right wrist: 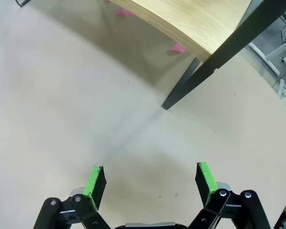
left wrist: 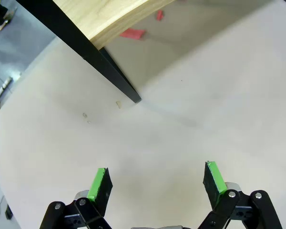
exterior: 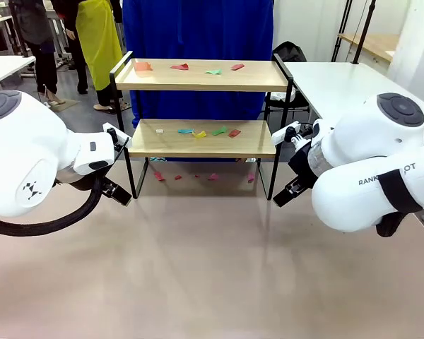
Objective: Clean the shelf.
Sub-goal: Pick up the Duster handed by the human.
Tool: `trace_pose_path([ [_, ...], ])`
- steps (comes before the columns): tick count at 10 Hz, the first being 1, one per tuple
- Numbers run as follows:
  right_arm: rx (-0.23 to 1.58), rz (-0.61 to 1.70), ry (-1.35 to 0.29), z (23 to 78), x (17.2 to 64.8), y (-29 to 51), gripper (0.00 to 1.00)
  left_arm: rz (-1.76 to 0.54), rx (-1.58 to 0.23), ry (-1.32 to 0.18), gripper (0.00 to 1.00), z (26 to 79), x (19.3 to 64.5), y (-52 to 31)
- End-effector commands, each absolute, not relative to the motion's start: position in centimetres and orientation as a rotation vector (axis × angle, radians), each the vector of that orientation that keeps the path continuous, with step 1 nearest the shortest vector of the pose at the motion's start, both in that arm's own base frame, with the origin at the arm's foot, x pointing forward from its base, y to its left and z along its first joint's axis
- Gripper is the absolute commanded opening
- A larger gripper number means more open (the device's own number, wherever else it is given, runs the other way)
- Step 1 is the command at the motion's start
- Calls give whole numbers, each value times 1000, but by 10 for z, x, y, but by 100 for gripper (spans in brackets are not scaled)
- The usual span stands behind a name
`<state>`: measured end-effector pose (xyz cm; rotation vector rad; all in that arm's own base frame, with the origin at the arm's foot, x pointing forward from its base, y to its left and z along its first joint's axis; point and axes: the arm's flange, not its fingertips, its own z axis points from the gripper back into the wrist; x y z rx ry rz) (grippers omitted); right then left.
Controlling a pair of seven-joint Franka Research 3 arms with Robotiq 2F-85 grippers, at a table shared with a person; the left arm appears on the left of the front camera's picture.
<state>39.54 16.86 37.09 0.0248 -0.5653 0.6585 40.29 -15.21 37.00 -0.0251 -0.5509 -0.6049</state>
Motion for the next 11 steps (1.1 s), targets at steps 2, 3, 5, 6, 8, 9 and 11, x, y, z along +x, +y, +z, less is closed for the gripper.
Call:
trace_pose_path([
  [2,25,658,-566,371,395,169,100,-604,-25,-551,100,370,403,-152],
  [3,25,658,-566,371,395,169,100,-604,-25,-551,100,370,403,-152],
  [5,28,643,-597,390,398,167,100,-612,-71,-566,100,388,402,-147],
  [6,55,630,-638,419,401,161,100,-612,-124,-582,100,419,403,-135],
  [8,92,592,-693,458,403,141,100,-653,-204,-589,100,463,411,-104],
  [9,122,588,-721,472,403,126,100,-703,-236,-581,100,476,418,-87],
  [11,201,629,-788,488,406,84,100,-801,-358,-545,100,482,439,-47],
])
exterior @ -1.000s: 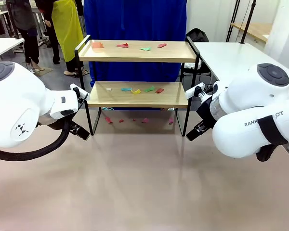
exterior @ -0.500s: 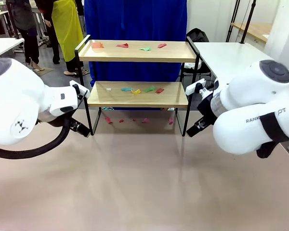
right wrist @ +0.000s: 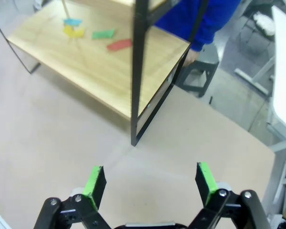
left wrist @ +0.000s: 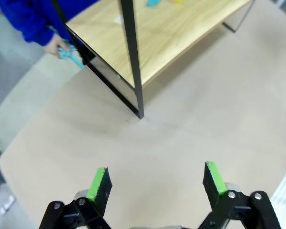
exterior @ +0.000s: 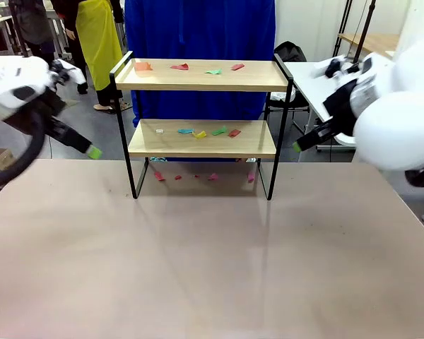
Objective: Clean the shelf.
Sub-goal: Pick up the Duster handed by the human.
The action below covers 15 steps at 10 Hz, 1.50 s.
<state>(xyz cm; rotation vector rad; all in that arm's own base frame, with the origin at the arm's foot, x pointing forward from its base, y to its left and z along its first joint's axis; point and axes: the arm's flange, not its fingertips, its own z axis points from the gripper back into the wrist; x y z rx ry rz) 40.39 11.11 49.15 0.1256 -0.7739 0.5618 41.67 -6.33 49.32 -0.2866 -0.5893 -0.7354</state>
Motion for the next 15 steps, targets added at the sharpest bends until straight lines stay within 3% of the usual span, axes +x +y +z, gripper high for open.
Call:
trace_pose_path([
  [1,247,678,-824,490,408,61,100,-876,-470,-567,100,479,449,-26],
  [4,376,799,-906,477,422,18,100,-936,-598,-672,100,461,466,11],
  [5,236,675,-852,497,412,46,100,-908,-501,-639,100,480,439,-2],
  [11,242,706,-847,494,412,47,100,-925,-469,-624,100,478,442,-3],
  [15,397,825,-893,519,513,4,100,-986,-662,-665,100,457,513,1],
])
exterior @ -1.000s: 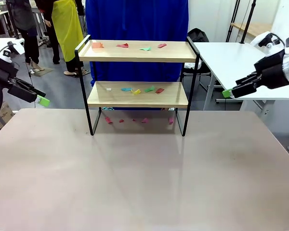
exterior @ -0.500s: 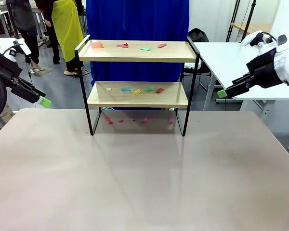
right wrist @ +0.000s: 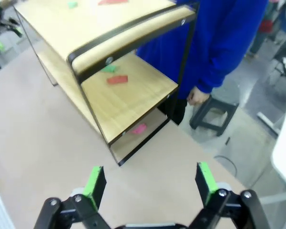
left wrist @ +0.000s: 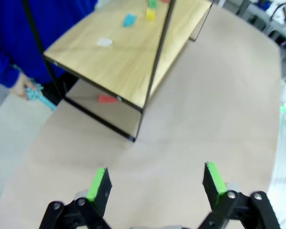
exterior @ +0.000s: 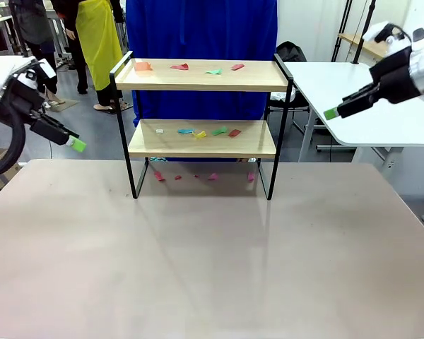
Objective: Clean the shelf.
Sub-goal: Pick up the Duster handed by the human.
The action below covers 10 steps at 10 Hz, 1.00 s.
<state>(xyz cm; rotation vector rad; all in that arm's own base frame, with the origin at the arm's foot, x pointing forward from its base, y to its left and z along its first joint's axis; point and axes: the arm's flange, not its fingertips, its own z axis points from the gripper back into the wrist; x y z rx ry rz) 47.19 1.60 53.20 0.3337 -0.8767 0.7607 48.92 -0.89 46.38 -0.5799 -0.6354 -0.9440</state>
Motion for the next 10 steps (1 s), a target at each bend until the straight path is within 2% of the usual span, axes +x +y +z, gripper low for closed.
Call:
trace_pose_path([
  [1,460,866,-885,512,525,-7,100,-1031,-735,-694,100,449,529,7],
  [4,519,956,-934,486,526,-43,100,-1050,-941,-796,100,431,553,34],
  [7,580,950,-932,466,499,-64,100,-1112,-1100,-796,100,418,541,58],
  [8,538,955,-941,478,503,-58,100,-1062,-987,-796,100,418,546,52],
  [10,538,955,-941,478,503,-58,100,-1062,-987,-796,100,418,546,52],
])
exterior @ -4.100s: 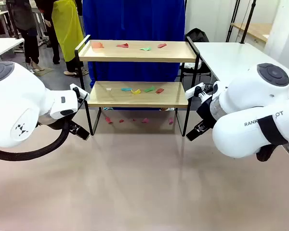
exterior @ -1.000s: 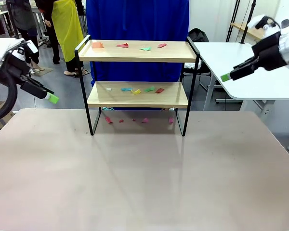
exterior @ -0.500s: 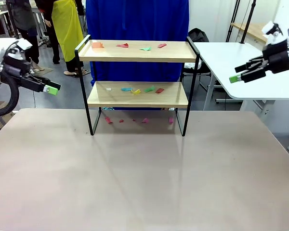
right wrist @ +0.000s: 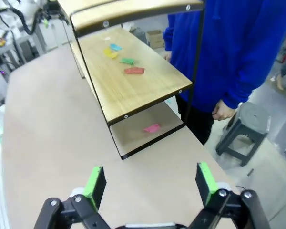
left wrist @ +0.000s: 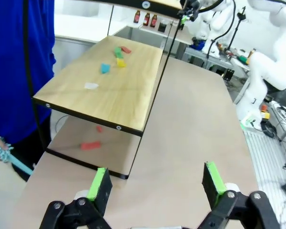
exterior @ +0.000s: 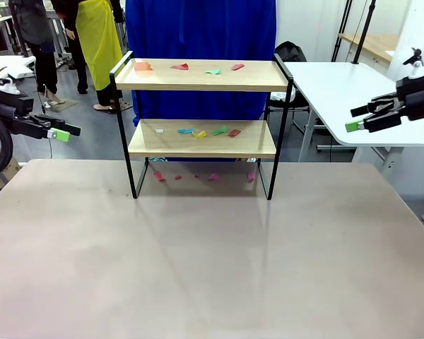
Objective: Clean the shelf.
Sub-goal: Pick up the Duster handed by the human.
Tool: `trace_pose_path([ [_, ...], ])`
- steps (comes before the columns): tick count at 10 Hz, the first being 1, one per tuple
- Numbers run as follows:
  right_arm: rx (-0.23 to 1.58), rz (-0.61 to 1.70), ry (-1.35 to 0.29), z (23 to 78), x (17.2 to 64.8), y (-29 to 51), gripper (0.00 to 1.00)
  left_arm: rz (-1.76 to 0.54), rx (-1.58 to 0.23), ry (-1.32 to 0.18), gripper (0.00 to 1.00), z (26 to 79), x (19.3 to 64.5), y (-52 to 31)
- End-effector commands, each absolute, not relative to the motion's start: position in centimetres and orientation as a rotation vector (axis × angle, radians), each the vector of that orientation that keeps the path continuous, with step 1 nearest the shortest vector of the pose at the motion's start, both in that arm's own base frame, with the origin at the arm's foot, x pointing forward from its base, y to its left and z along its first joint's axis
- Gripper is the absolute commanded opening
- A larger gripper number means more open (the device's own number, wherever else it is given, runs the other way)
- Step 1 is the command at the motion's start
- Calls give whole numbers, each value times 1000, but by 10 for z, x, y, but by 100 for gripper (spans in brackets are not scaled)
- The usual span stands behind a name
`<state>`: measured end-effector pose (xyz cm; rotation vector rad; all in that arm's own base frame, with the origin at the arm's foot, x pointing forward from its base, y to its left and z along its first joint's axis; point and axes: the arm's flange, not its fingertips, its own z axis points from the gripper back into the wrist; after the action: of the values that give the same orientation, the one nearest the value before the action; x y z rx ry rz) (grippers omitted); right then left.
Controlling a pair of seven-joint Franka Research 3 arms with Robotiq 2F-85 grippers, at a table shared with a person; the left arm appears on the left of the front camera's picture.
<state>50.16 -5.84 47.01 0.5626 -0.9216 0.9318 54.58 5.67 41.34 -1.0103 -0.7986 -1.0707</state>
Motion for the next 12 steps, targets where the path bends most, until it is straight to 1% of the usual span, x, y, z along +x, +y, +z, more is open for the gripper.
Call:
trace_pose_path([
  [1,566,937,-928,470,500,-63,100,-1070,-1031,-796,100,413,543,59],
  [3,578,1041,-1033,447,495,-75,100,-1169,-1093,-888,100,398,557,63],
  [6,631,1096,-1177,422,493,-104,100,-1285,-1157,-1034,100,378,570,75],
  [9,688,1097,-1244,398,501,-116,100,-1322,-1214,-1103,100,364,580,88],
  [10,683,1079,-1263,389,504,-120,100,-1305,-1184,-1159,100,363,579,91],
  [12,679,1053,-1308,381,505,-124,100,-1287,-1148,-1220,100,364,576,96],
])
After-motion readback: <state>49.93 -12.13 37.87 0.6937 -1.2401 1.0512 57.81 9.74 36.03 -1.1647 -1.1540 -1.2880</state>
